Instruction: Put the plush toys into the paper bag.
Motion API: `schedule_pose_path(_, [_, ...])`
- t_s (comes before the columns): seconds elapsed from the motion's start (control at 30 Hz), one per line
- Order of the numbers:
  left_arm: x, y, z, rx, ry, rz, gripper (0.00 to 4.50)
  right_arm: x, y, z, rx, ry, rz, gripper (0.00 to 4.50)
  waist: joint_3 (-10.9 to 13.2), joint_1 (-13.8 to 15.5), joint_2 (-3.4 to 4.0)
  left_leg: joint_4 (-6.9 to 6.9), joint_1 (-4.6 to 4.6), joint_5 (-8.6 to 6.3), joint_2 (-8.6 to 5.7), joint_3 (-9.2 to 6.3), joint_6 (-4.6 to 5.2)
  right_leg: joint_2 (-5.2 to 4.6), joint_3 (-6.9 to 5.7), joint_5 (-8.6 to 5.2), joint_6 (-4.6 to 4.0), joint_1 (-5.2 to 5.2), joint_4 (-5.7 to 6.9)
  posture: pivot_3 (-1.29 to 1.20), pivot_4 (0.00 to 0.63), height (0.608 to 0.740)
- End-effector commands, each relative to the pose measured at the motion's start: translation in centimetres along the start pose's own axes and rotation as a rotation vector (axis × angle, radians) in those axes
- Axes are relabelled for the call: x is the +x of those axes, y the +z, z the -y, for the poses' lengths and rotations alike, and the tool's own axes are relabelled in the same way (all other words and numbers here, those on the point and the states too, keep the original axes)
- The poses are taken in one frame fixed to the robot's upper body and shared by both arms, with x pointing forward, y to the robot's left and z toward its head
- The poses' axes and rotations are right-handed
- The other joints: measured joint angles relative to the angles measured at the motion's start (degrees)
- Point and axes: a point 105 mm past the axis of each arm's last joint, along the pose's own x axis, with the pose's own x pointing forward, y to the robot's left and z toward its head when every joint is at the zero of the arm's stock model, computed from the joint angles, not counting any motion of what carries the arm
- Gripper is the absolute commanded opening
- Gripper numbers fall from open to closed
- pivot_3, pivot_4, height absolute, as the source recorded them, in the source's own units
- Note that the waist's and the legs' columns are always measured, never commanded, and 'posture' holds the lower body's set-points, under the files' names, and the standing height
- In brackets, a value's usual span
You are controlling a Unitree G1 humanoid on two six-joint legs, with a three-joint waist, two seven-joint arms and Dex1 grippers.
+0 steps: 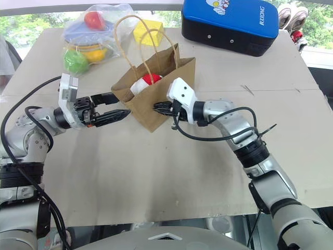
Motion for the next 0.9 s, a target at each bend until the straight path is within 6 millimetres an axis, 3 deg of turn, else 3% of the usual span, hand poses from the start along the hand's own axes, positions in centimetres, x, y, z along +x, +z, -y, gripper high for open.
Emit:
schedule_pose_path(0.03, [1.2, 1.2, 1.1, 0.091, 0.026, 0.053, 4.5, 0.6, 1.6, 0.3, -0.03, -0.006, 0.067, 0.05, 0.0, 0.06, 0.0, 0.0, -0.01, 0.0, 0.0, -0.01, 0.0, 0.0, -0.01, 0.0, 0.0, 0.0, 0.01, 0.0, 0.15, 0.74])
schedule_pose_path(0.3, [3.2, 1.1, 2.0, 0.116, 0.157, 0.13, 4.5, 1.4, 0.7, 0.0, 0.021, -0.007, 0.074, 0.05, 0.0, 0.0, 0.0, 0.0, 0.02, 0.0, 0.0, -0.04, 0.0, 0.01, -0.02, 0.01, 0.0, 0.02, 0.04, 0.0, 0.15, 0.74])
schedule_pose_path(0.9, [7.3, 2.0, 0.7, 0.288, 0.374, 0.187, 4.5, 1.0, -1.0, 0.0, 0.062, -0.046, 0.05, 0.05, -0.01, 0.02, 0.0, 0.0, 0.05, 0.0, -0.01, -0.1, -0.01, 0.03, -0.05, 0.02, 0.0, 0.09, 0.04, 0.0, 0.15, 0.74])
